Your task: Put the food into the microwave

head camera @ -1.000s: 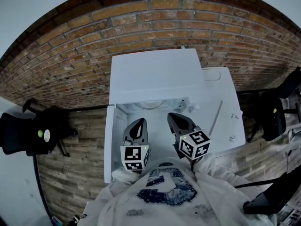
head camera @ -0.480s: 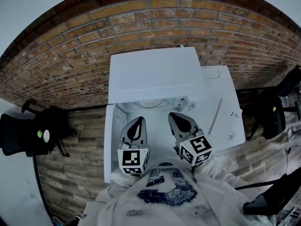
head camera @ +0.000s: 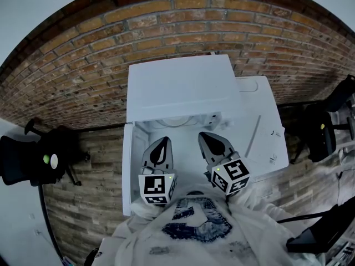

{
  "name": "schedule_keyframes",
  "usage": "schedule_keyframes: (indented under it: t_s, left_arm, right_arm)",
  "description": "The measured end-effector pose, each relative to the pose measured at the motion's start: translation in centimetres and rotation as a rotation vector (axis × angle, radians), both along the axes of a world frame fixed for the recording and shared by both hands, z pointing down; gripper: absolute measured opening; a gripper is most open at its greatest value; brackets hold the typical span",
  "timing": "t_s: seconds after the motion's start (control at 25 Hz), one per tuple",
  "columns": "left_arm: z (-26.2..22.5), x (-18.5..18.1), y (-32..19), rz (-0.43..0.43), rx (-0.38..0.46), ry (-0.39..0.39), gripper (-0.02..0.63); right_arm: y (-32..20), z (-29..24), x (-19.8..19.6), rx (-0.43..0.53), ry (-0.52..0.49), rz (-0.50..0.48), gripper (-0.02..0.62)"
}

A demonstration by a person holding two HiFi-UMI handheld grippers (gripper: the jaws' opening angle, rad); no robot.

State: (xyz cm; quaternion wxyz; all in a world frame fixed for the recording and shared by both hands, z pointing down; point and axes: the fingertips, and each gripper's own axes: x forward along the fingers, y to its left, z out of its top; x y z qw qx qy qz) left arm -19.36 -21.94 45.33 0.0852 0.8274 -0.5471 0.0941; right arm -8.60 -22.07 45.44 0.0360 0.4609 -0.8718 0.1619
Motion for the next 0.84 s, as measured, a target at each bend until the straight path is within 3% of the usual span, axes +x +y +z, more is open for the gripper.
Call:
schedule_keyframes:
  t_s: [0.84]
  left_arm:
    - [0.38,0.32,-0.61,0.007,-0.015,0.01,0.008]
  right_arm:
    - [-0.7,0.36,-0.09,-0.015,-0.003,-0.009,0.012]
